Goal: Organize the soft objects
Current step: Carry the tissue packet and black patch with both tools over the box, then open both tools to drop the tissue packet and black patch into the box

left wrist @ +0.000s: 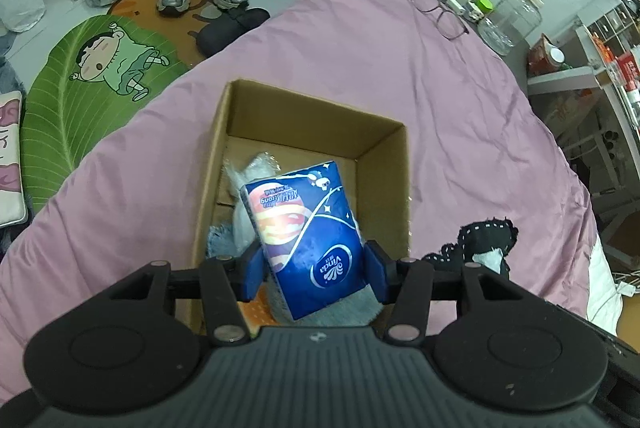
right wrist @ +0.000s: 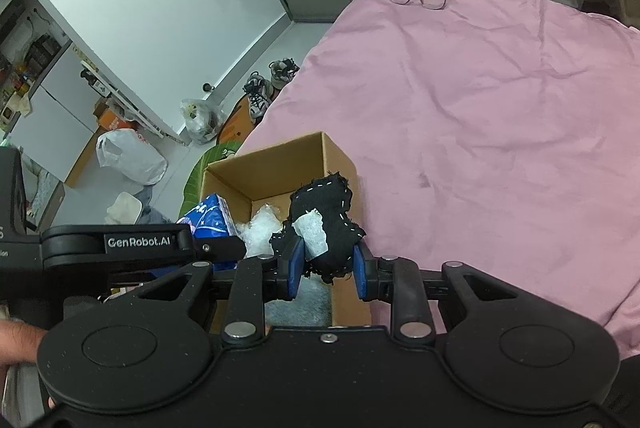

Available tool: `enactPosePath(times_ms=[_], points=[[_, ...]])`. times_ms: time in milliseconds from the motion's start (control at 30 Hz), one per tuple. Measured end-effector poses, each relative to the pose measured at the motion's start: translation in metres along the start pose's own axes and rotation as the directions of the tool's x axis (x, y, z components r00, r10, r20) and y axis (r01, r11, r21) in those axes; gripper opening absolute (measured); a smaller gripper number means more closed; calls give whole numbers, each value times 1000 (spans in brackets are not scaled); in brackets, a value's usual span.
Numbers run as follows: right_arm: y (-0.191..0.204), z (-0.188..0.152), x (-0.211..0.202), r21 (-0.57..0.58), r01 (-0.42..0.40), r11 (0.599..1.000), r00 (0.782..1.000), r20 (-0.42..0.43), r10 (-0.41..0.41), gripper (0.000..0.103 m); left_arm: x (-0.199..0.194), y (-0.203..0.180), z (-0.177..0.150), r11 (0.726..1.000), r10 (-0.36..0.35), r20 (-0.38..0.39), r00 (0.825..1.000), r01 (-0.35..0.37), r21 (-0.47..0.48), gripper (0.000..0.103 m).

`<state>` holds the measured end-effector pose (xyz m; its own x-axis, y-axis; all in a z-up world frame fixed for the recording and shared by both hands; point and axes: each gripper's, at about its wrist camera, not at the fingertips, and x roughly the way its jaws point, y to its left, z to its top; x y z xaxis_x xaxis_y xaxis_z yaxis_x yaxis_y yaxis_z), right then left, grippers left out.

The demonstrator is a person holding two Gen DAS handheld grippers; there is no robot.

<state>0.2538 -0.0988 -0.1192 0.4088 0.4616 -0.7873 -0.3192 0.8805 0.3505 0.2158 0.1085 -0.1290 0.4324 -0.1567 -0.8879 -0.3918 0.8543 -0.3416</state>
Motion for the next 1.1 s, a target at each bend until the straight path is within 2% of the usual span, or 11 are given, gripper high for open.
enactPosePath(times_ms=[267, 433, 867, 933, 1067, 1100], points=[[8, 7, 14, -17, 3, 1000, 1000, -27, -4, 26, 16, 9, 14, 999, 10, -19, 1000, -11, -35, 52], [13, 14, 20, -25, 1, 1000, 999, -32, -1, 26, 21, 10, 21, 999, 5, -25, 1000, -6, -33, 58], [39, 32, 40, -54, -38, 998, 999, -35, 37, 26, -8, 39, 29, 996, 43, 10, 999, -42, -84, 60], [44, 34, 42, -60, -44, 997, 999, -34, 42, 28, -12, 42, 28, 994, 50, 12, 999, -49, -94, 60], [48, 34, 41, -63, -45, 997, 999, -29, 43, 49, -21, 46, 25, 994, 53, 19, 998, -51, -93, 61], [48, 33, 38, -65, -47, 997, 999, -23, 45, 51, -22, 46, 24, 995, 51, 17, 999, -49, -91, 66]])
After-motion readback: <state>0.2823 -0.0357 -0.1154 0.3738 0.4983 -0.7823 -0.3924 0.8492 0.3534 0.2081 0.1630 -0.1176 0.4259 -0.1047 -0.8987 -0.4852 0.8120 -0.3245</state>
